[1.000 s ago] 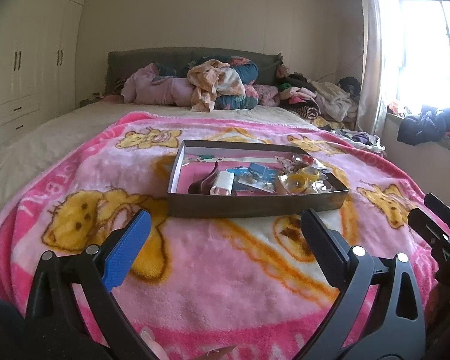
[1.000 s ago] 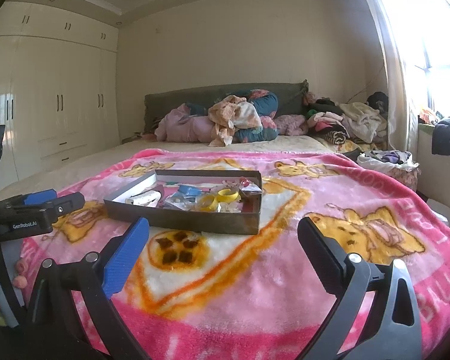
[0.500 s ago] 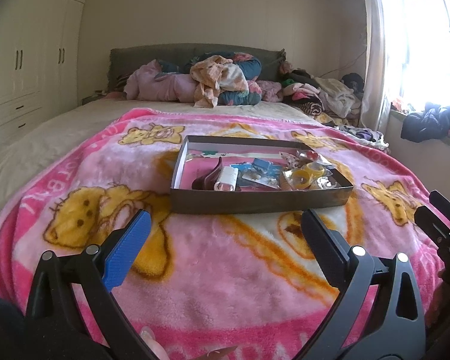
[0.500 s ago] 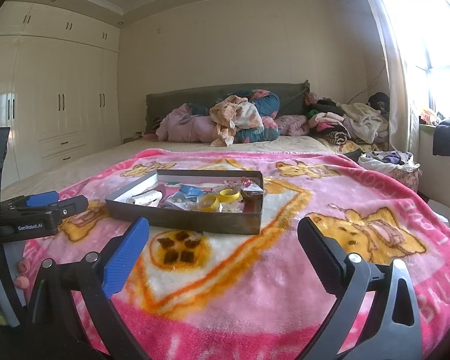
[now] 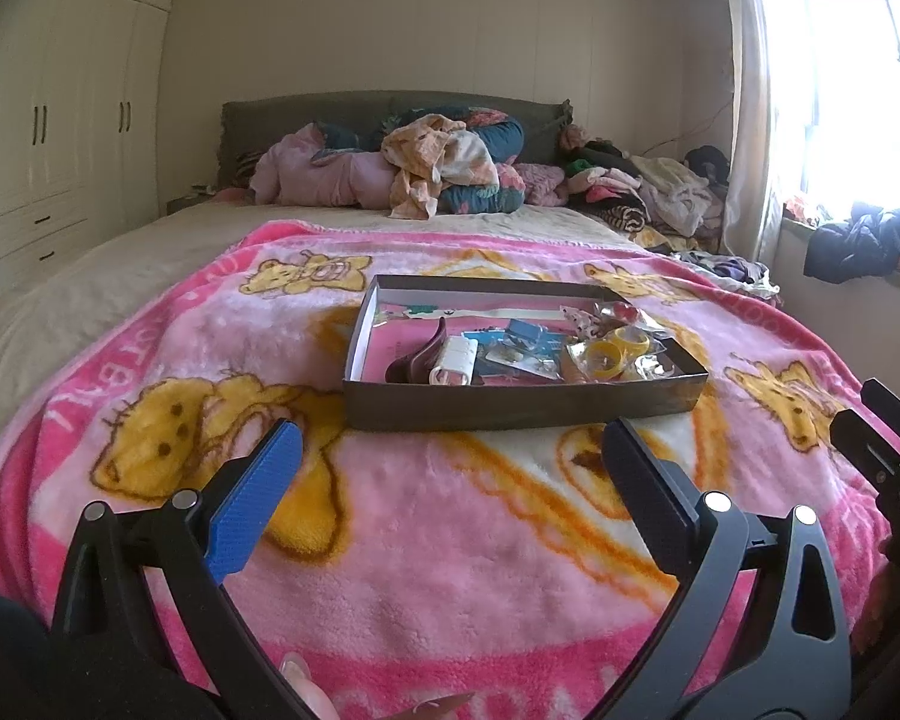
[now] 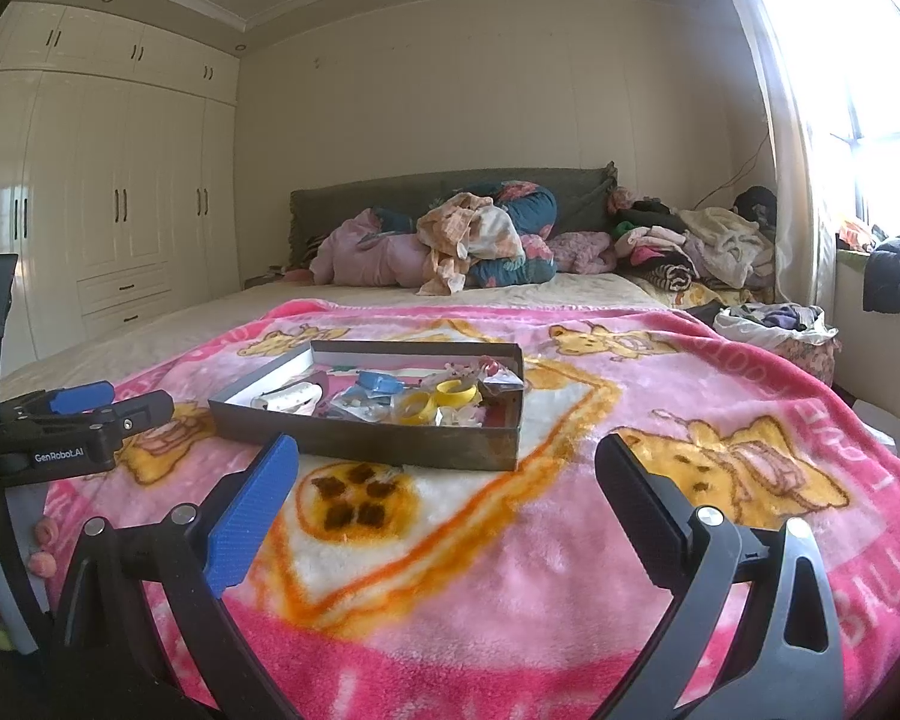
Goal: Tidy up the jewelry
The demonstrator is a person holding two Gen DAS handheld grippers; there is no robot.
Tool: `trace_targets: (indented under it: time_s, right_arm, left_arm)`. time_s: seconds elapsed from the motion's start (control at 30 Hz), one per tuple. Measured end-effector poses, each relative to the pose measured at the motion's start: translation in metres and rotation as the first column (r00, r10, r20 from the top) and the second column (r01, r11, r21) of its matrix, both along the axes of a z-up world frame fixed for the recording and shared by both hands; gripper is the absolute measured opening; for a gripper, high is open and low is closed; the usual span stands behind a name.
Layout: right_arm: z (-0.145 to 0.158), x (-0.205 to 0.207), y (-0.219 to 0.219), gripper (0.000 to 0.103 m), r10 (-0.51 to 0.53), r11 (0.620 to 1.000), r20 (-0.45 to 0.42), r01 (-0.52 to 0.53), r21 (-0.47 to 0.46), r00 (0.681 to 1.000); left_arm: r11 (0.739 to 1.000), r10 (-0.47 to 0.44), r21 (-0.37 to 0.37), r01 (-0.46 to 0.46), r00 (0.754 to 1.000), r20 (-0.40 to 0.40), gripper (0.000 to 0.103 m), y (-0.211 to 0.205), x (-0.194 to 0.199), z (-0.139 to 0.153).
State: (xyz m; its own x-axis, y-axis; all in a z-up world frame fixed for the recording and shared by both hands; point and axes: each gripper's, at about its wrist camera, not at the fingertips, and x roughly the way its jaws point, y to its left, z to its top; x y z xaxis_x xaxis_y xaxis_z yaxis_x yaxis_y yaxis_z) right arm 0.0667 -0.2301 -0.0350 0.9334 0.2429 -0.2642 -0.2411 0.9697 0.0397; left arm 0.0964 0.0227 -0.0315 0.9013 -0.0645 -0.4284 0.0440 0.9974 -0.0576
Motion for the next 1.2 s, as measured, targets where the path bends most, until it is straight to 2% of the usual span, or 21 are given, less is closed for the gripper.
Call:
trace_targets:
  time_s: [1.2]
  right_arm:
    - [-0.0020, -0.0017, 0.0026, 0.097, -0.002, 1.000, 0.022, 0.002, -0.007, 1.000]
  left_arm:
    - [1.000, -0.003, -0.004, 0.003, 1.000, 0.002, 0.091, -0.0006, -0.0002, 0.0012]
